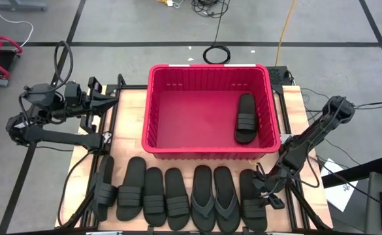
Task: Pick and place slides into bin
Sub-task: Put the black slide into the red bin
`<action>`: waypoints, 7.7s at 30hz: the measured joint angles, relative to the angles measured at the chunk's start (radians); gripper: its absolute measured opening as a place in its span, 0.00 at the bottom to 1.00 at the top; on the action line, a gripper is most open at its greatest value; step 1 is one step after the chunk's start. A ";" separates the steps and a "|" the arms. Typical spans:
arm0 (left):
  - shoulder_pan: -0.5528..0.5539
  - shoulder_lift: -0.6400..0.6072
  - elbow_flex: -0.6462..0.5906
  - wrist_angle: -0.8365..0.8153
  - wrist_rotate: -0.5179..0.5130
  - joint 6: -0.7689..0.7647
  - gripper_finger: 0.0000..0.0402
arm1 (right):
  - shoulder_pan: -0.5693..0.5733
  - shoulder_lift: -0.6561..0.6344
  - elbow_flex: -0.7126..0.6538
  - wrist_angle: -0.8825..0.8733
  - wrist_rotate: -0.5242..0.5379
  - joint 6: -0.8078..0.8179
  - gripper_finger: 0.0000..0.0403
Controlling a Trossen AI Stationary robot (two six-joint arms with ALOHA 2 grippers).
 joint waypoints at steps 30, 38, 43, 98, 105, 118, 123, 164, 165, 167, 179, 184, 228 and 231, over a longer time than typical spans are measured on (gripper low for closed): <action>0.000 0.000 0.000 0.000 0.024 -0.009 0.05 | 0.002 0.059 -0.018 0.341 -0.129 0.034 0.02; 0.000 0.000 0.000 0.000 0.052 -0.007 0.05 | 0.014 0.038 0.166 0.256 -0.211 0.032 0.01; 0.000 0.000 0.000 0.000 0.052 -0.014 0.05 | -0.002 0.038 0.423 -0.047 -0.205 -0.079 0.01; 0.000 0.040 0.000 -0.031 -0.047 0.042 0.05 | -1.427 0.231 1.082 -1.197 -0.485 -1.453 0.01; 0.000 0.040 0.000 -0.032 -0.037 0.031 0.05 | -1.471 0.377 1.037 -1.214 -0.592 -1.500 0.01; 0.000 0.040 0.000 -0.096 -0.013 -0.022 0.05 | -1.523 0.590 1.037 -1.208 -0.548 -1.573 0.01; 0.000 0.040 0.000 -0.096 -0.013 -0.017 0.05 | -1.518 0.633 1.037 -1.232 -0.446 -1.613 0.01; 0.000 0.040 0.000 -0.096 -0.048 -0.016 0.05 | -1.603 0.849 1.038 -1.275 -0.572 -1.720 0.01; 0.000 0.040 0.000 -0.096 -0.048 -0.016 0.05 | -1.603 0.849 1.037 -1.276 -0.572 -1.726 0.01; 0.000 0.040 0.000 -0.096 -0.048 -0.015 0.05 | -1.603 0.849 1.028 -1.270 -0.572 -1.731 0.01; 0.000 0.040 0.000 -0.096 -0.047 -0.016 0.05 | -1.604 0.844 0.848 -1.168 -0.549 -1.694 0.01; 0.000 0.040 0.000 -0.096 -0.046 -0.020 0.05 | -1.603 0.845 0.847 -1.118 -0.526 -1.621 0.04; 0.000 0.039 0.000 -0.096 -0.008 -0.011 0.05 | -1.464 0.635 0.850 -0.915 -0.058 -1.401 0.38; 0.000 0.039 0.000 -0.096 -0.008 -0.013 0.05 | -1.463 0.634 0.850 -0.935 -0.063 -1.357 0.38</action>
